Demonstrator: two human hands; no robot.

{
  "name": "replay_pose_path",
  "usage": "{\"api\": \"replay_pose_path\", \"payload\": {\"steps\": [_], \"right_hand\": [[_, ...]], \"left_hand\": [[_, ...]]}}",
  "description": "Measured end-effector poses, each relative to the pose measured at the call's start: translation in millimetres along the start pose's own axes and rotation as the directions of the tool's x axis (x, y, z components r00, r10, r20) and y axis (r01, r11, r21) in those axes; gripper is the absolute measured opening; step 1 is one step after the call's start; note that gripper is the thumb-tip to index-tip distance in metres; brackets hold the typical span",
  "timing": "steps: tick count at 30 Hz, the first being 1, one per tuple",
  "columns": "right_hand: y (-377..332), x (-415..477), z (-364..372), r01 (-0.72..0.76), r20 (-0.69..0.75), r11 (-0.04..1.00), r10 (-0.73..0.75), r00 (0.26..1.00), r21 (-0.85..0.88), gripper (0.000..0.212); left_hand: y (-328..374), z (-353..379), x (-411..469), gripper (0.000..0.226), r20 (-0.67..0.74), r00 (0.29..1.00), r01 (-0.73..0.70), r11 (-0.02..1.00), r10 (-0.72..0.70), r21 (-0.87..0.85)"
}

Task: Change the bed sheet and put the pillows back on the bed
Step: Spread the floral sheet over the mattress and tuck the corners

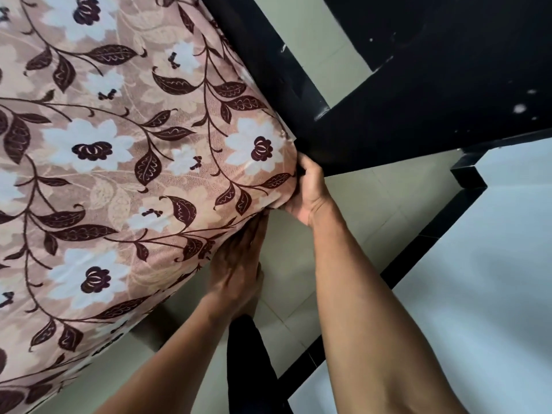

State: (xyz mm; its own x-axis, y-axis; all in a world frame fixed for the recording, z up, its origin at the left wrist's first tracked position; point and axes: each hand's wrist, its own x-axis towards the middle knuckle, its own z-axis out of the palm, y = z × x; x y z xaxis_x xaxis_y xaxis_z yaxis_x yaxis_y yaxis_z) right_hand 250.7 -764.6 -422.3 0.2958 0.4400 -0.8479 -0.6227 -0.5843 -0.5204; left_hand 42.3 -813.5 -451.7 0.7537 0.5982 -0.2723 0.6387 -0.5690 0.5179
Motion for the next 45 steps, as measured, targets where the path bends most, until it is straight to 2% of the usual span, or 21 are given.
{"api": "replay_pose_path", "payload": {"steps": [4, 8, 10, 12, 14, 16, 18, 20, 22, 24, 26, 27, 28, 30, 31, 32, 34, 36, 39, 43, 45], "right_hand": [[2.6, 5.6, -6.5, -0.046, 0.048, 0.997, 0.049, 0.998, -0.062, 0.072], [5.2, 6.5, -1.8, -0.090, -0.007, 0.996, 0.090, 0.996, 0.000, 0.068], [11.8, 4.8, 0.2, -0.048, -0.113, 0.998, 0.051, 0.992, 0.029, 0.064], [23.4, -4.8, -2.3, 0.016, -0.249, 0.991, 0.017, 0.968, 0.132, 0.043], [36.6, -20.2, -10.7, 0.121, -0.411, 0.969, -0.022, 0.911, 0.217, 0.018], [50.1, -31.2, -21.2, 0.183, -0.529, 0.970, -0.073, 0.846, 0.157, 0.018], [55.3, -40.1, -14.8, 0.176, -0.406, 0.956, -0.068, 0.911, 0.235, 0.027], [51.5, -39.0, 2.9, 0.108, -0.224, 0.927, -0.027, 0.974, 0.359, 0.051], [46.1, -29.6, 15.5, 0.122, -0.183, 0.915, -0.054, 0.982, 0.386, 0.067], [45.5, -20.4, 24.9, 0.138, -0.175, 0.917, -0.076, 0.982, 0.375, 0.074], [45.0, -16.7, 35.8, 0.143, -0.183, 0.927, -0.082, 0.980, 0.347, 0.070], [42.4, -15.4, 40.4, 0.144, -0.192, 0.935, -0.084, 0.978, 0.325, 0.068], [36.2, -15.4, 44.9, 0.138, -0.204, 0.941, -0.076, 0.976, 0.308, 0.065], [21.3, -17.3, 44.0, 0.122, -0.215, 0.947, -0.058, 0.975, 0.296, 0.060], [14.1, -17.6, 36.9, 0.126, -0.216, 0.948, -0.063, 0.974, 0.292, 0.058], [9.7, -18.0, 26.7, 0.137, -0.229, 0.948, -0.071, 0.971, 0.287, 0.056], [3.5, -20.2, 14.2, 0.155, -0.236, 0.948, -0.090, 0.968, 0.277, 0.047], [3.3, -19.2, 15.2, 0.164, -0.187, 0.940, -0.110, 0.976, 0.298, 0.043], [6.8, -13.0, 31.5, 0.156, -0.173, 0.920, -0.099, 0.980, 0.359, 0.051], [19.9, -4.7, 45.3, 0.165, -0.168, 0.904, -0.106, 0.980, 0.395, 0.057], [21.6, -3.2, 47.2, 0.175, -0.168, 0.884, -0.111, 0.979, 0.434, 0.057]], "left_hand": [[1.5, 4.0, -7.7, 0.087, -0.075, 0.996, -0.038, 0.998, 0.042, 0.052], [-2.0, 9.9, 2.9, 0.096, -0.014, 1.000, 0.028, 0.996, -0.027, 0.081], [1.0, 13.9, 7.1, 0.097, -0.023, 0.999, 0.035, 0.995, -0.033, 0.090], [2.4, 21.5, 8.3, 0.096, -0.028, 0.998, 0.054, 0.992, -0.051, 0.110], [4.7, 28.4, 7.9, 0.094, 0.013, 0.997, 0.078, 0.986, -0.081, 0.149], [8.5, 32.3, 8.7, 0.093, 0.060, 0.993, 0.088, 0.978, -0.101, 0.188], [12.7, 32.7, 9.9, 0.089, 0.076, 0.994, 0.068, 0.979, -0.083, 0.191], [13.4, 34.3, 6.7, 0.085, 0.041, 0.998, 0.052, 0.994, -0.057, 0.101], [15.5, 33.1, -3.8, 0.080, 0.012, 0.995, 0.097, 0.993, -0.096, -0.073], [21.3, 30.4, -19.2, 0.075, -0.017, 0.970, 0.228, 0.931, -0.242, -0.284], [27.6, 30.8, -26.2, 0.078, 0.017, 0.905, 0.372, 0.773, -0.424, -0.514], [31.2, 29.2, -23.5, 0.079, 0.071, 0.858, 0.428, 0.630, -0.509, -0.647], [33.5, 25.1, -17.3, 0.078, 0.146, 0.801, 0.452, 0.426, -0.580, -0.784], [38.1, 15.4, -1.7, 0.072, 0.321, 0.701, 0.351, -0.083, -0.637, -0.933], [41.6, 8.9, 6.1, 0.065, 0.414, 0.669, 0.274, -0.313, -0.617, -0.909], [43.9, 1.6, 12.8, 0.056, 0.477, 0.659, 0.190, -0.485, -0.581, -0.853], [41.1, -7.9, 29.0, 0.045, 0.542, 0.651, -0.029, -0.731, -0.532, -0.682], [35.0, -10.7, 48.8, 0.050, 0.564, 0.644, -0.294, -0.848, -0.516, -0.441], [35.3, -15.1, 81.2, 0.053, 0.561, 0.598, -0.500, -0.814, -0.572, -0.296], [27.1, -4.0, 91.5, 0.036, 0.634, 0.477, -0.525, -0.776, -0.609, -0.351], [26.8, 0.8, 85.8, 0.028, 0.690, 0.428, -0.379, -0.809, -0.584, -0.450]]}}
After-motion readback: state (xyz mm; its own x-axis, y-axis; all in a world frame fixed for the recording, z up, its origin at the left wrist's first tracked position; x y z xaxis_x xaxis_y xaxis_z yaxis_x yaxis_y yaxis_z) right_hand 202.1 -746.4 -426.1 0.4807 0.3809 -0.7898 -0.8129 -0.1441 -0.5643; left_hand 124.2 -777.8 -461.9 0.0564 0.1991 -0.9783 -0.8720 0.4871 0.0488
